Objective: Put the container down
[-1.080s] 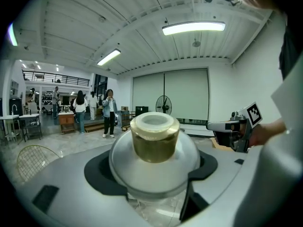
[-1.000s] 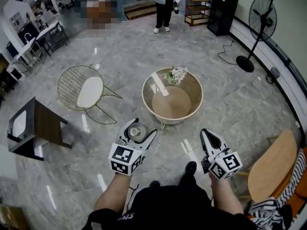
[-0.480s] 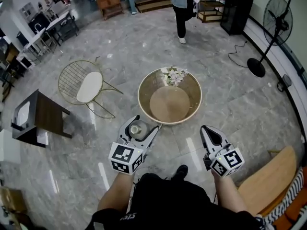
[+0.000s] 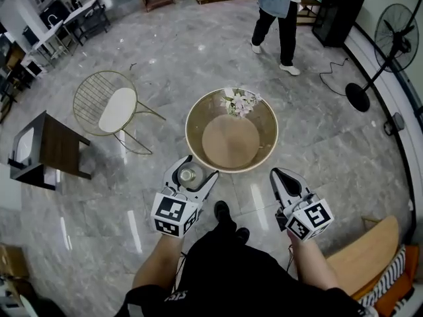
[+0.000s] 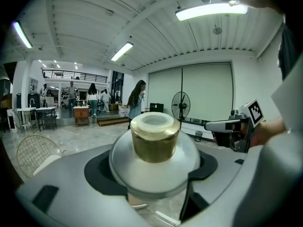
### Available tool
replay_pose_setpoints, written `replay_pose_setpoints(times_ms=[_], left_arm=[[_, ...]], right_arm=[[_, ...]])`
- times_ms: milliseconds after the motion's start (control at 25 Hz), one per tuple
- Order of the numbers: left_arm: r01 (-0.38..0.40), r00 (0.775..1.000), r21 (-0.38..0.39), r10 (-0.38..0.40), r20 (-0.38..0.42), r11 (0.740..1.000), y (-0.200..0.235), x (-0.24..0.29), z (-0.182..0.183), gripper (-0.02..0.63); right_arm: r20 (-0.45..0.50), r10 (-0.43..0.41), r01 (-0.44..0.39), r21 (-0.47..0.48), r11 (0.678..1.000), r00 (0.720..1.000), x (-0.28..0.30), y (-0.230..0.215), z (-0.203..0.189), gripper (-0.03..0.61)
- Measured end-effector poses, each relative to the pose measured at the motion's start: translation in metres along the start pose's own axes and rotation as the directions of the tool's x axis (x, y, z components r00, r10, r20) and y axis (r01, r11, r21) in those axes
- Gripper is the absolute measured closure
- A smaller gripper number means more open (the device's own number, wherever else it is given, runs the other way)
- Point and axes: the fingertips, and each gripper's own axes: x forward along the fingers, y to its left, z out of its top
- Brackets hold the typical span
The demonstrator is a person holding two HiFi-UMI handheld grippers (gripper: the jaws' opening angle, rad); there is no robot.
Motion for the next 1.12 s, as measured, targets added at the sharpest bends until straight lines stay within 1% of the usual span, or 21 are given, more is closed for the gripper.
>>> replay_pose_setpoints(times_ms=[160, 320, 440, 560, 680, 800, 920, 1000, 1120], left_arm=[[-0.015, 1.0, 0.001, 0.015, 0.023, 1.0, 0.035, 0.025, 0.003, 0.272], [-0.02, 0.999, 0.001, 0.02, 0.029, 1.0, 0.068, 0.048, 0.005, 0.272], [-0.034, 0.999, -0.026, 0.035, 0.013, 0.999, 0.083, 0.066, 0.003, 0.272], [-0.061, 0.998, -0.047, 0.06, -0.015, 0.997, 0.089, 0.079, -0.008, 0.272], [-0.106, 0.994, -0.076, 0.103, -0.046, 0.991, 0.089, 0.097, -0.016, 0.272], [-0.16, 0.985, -0.091, 0.154, -0.072, 0.983, 0.08, 0.123, -0.011, 0.272], [-0.217, 0.974, -0.109, 0.208, -0.086, 0.97, 0.063, 0.148, -0.005, 0.272], [-0.241, 0.969, -0.127, 0.231, -0.084, 0.962, 0.051, 0.163, -0.003, 0.272], [-0.244, 0.968, -0.147, 0.231, -0.102, 0.959, 0.036, 0.184, -0.012, 0.272]], right_arm=[[-0.04, -0.001, 0.0, -0.041, 0.999, 0.999, 0.04, -0.02, 0.007, 0.565], [-0.067, 0.007, -0.011, -0.054, 0.998, 0.998, 0.079, -0.032, 0.017, 0.565], [-0.091, 0.03, -0.034, -0.038, 0.999, 0.995, 0.104, -0.043, 0.02, 0.565], [-0.125, 0.077, -0.079, -0.018, 0.997, 0.989, 0.122, -0.053, 0.01, 0.563], [-0.154, 0.129, -0.131, -0.003, 0.991, 0.98, 0.139, -0.075, 0.0, 0.565], [-0.163, 0.192, -0.193, 0.01, 0.981, 0.968, 0.147, -0.107, 0.002, 0.565], [-0.191, 0.25, -0.256, -0.004, 0.967, 0.949, 0.143, -0.142, -0.002, 0.565], [-0.209, 0.254, -0.263, -0.016, 0.965, 0.944, 0.138, -0.167, -0.008, 0.565], [-0.232, 0.234, -0.242, -0.005, 0.97, 0.944, 0.129, -0.197, -0.016, 0.564]])
